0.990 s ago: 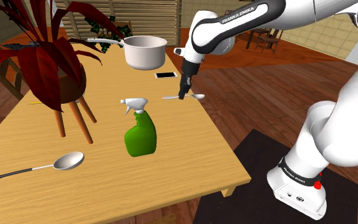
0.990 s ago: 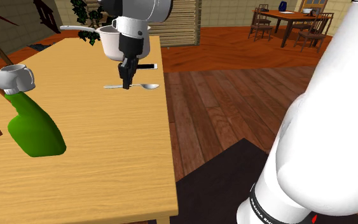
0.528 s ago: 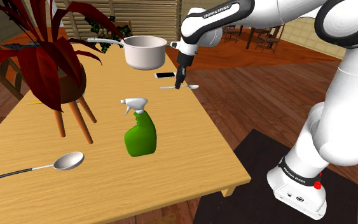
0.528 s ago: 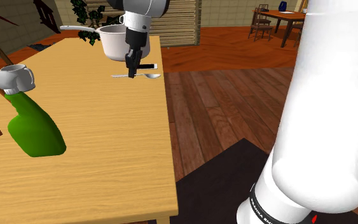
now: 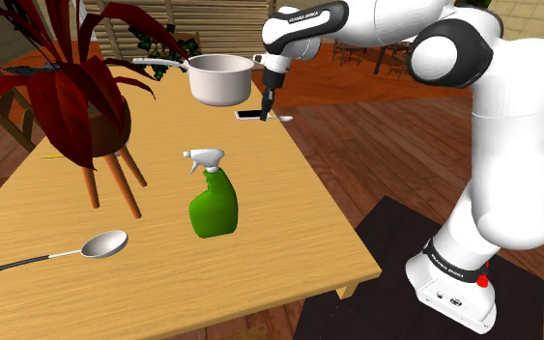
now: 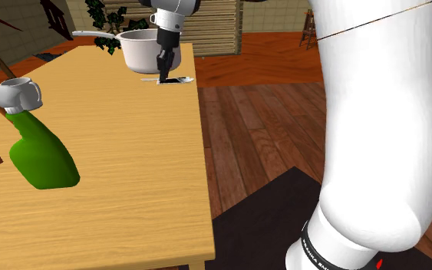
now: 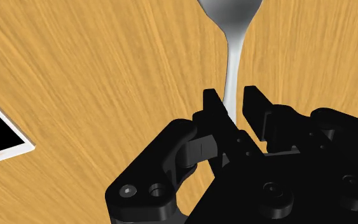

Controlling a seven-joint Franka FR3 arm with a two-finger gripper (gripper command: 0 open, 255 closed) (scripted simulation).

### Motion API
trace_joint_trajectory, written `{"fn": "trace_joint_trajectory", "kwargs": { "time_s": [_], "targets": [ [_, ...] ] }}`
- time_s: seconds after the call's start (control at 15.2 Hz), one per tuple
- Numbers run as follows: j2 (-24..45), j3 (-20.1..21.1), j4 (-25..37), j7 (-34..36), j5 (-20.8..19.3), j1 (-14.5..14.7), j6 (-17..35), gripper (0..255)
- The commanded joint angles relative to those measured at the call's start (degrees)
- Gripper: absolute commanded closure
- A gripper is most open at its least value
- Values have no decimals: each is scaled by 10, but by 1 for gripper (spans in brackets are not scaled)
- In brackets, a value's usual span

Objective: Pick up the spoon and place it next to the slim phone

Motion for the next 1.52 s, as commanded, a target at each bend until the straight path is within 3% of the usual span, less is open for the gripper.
{"fn": "trace_joint_trajectory", "kwargs": {
  "time_s": [0.0,0.92,1.45],
  "targets": [
    [45,1,68,-6,8,-18,-27,255],
    [77,10,7,-36,26,-17,61,255],
    [77,10,7,-36,26,-17,61,255]
  ]
}}
